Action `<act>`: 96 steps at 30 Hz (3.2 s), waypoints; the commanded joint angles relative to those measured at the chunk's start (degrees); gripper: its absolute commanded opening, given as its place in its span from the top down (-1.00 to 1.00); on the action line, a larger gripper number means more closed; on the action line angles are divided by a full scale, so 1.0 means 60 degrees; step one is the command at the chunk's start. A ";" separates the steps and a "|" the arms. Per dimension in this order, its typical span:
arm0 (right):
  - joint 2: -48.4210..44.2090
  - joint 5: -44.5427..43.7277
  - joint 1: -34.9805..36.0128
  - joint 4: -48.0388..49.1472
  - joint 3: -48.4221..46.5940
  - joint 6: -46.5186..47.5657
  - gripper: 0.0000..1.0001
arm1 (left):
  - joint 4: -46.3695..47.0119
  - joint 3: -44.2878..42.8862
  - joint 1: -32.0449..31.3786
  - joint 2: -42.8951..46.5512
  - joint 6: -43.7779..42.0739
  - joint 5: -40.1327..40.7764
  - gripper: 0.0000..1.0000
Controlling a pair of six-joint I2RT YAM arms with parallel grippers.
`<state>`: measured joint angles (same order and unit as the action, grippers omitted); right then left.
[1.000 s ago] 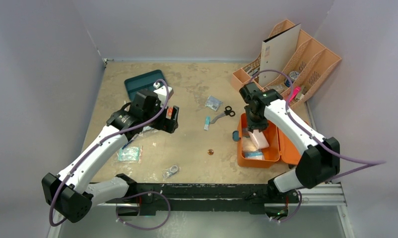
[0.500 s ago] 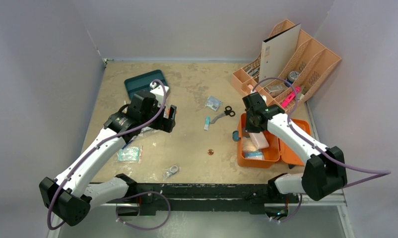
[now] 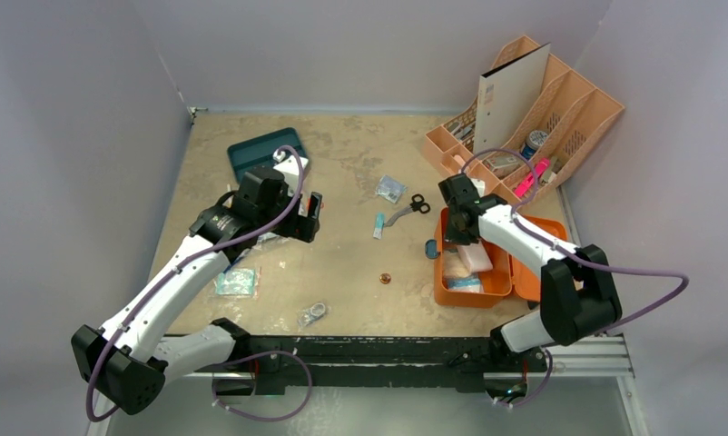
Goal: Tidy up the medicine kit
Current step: Place the medical item at the medicine box, then pick up the medical item at the center of the board.
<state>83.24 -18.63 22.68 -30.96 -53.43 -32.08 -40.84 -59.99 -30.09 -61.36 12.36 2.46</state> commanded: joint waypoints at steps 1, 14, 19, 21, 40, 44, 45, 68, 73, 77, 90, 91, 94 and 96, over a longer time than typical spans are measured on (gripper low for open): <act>-0.0082 -0.0545 -0.0238 0.0043 0.0308 -0.0189 1.00 | 0.0211 0.0081 -0.0035 0.0208 -0.0068 0.0202 -0.86; -0.1344 -0.0481 -0.0424 -0.1125 -0.0626 0.0350 0.93 | 0.0171 0.0081 -0.0032 0.0106 0.0057 0.0356 -0.86; -0.2146 0.0677 -0.0425 -0.1774 -0.1391 0.0568 0.63 | 0.0337 -0.0236 -0.0028 -0.0190 0.0425 0.0151 -0.84; -0.2515 0.1175 -0.0425 -0.1946 -0.1633 0.0556 0.48 | 0.0353 -0.0512 -0.0026 -0.0582 0.0553 0.0050 -0.82; -0.5365 0.4251 -0.0425 -0.2418 -0.2513 0.0541 -0.98 | 0.2072 -0.6311 -0.0033 -0.8734 0.2034 -0.1568 -0.25; -0.5460 0.4406 -0.0417 -0.2525 -0.2539 0.0577 -0.97 | 0.2459 -0.7456 -0.0039 -1.0264 0.2406 -0.1874 -0.12; -0.5486 0.4493 -0.0412 -0.2522 -0.2529 0.0571 -0.97 | 0.2548 -0.7689 -0.0039 -1.0593 0.2444 -0.1900 -0.10; -0.5354 0.4381 -0.0420 -0.2598 -0.2429 0.0702 -0.98 | 0.2785 -0.8722 -0.0223 -1.2807 0.2294 -0.2144 0.32; -0.5405 0.4352 -0.0425 -0.2599 -0.2420 0.0693 -0.98 | 0.2295 -0.8687 -0.0437 -1.2741 0.2238 -0.1420 0.49; -0.5536 0.4336 -0.0424 -0.2635 -0.2365 0.0702 -0.98 | 0.1888 -0.8658 -0.0564 -1.2663 0.2159 -0.1030 0.70; -0.5900 0.4611 -0.0421 -0.2450 -0.2062 0.0237 -0.98 | 0.1685 -0.7125 -0.0569 -1.0422 0.2103 -0.0723 1.00; -0.5919 0.4663 -0.0424 -0.2410 -0.2028 0.0188 -0.98 | 0.1710 -0.6974 -0.0554 -1.0168 0.2144 -0.0762 1.00; -0.5997 0.4849 -0.0419 -0.2275 -0.1920 0.0010 -0.98 | 0.1951 -0.6369 -0.0552 -0.9351 0.2299 -0.0978 1.00; -0.6021 0.5019 -0.0412 -0.2147 -0.1820 -0.0156 -0.98 | 0.2039 -0.6032 -0.0556 -0.8901 0.2427 -0.1088 1.00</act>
<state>48.03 8.64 20.23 -46.06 -65.43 -30.89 -30.46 -98.85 -33.43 -123.37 25.98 -3.01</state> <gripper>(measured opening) 0.987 0.029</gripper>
